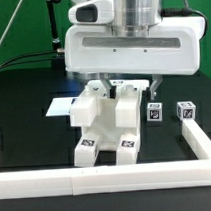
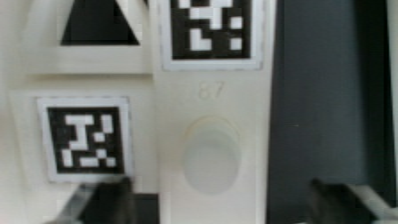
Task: Assemble chair
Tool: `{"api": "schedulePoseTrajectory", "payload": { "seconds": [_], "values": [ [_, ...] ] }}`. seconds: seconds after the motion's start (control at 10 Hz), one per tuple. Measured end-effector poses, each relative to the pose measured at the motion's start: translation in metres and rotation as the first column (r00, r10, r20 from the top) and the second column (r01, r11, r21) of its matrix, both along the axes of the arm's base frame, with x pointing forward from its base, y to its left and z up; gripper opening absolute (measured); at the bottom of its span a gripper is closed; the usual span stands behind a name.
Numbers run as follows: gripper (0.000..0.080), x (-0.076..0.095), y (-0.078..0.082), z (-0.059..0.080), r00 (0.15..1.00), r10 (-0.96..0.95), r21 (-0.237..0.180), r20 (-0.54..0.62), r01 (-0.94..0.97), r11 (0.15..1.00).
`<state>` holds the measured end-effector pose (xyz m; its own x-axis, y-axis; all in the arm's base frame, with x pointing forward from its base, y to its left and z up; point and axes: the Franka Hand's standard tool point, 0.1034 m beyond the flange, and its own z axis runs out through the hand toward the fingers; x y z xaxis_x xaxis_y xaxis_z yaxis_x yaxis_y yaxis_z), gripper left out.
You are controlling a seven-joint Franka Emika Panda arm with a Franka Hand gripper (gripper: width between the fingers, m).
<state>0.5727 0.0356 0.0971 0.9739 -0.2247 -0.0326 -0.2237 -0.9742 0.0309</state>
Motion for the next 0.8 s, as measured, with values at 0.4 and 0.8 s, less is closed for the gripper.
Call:
{"api": "schedulePoseTrajectory", "payload": {
  "seconds": [0.4,0.8],
  "values": [
    [0.0646,-0.0001,0.0,0.0001,1.0,0.0,0.0,-0.001,0.0,1.0],
    [0.0649,0.0001,0.0,-0.0001,1.0,0.0,0.0,-0.001,0.0,1.0]
  ]
}}
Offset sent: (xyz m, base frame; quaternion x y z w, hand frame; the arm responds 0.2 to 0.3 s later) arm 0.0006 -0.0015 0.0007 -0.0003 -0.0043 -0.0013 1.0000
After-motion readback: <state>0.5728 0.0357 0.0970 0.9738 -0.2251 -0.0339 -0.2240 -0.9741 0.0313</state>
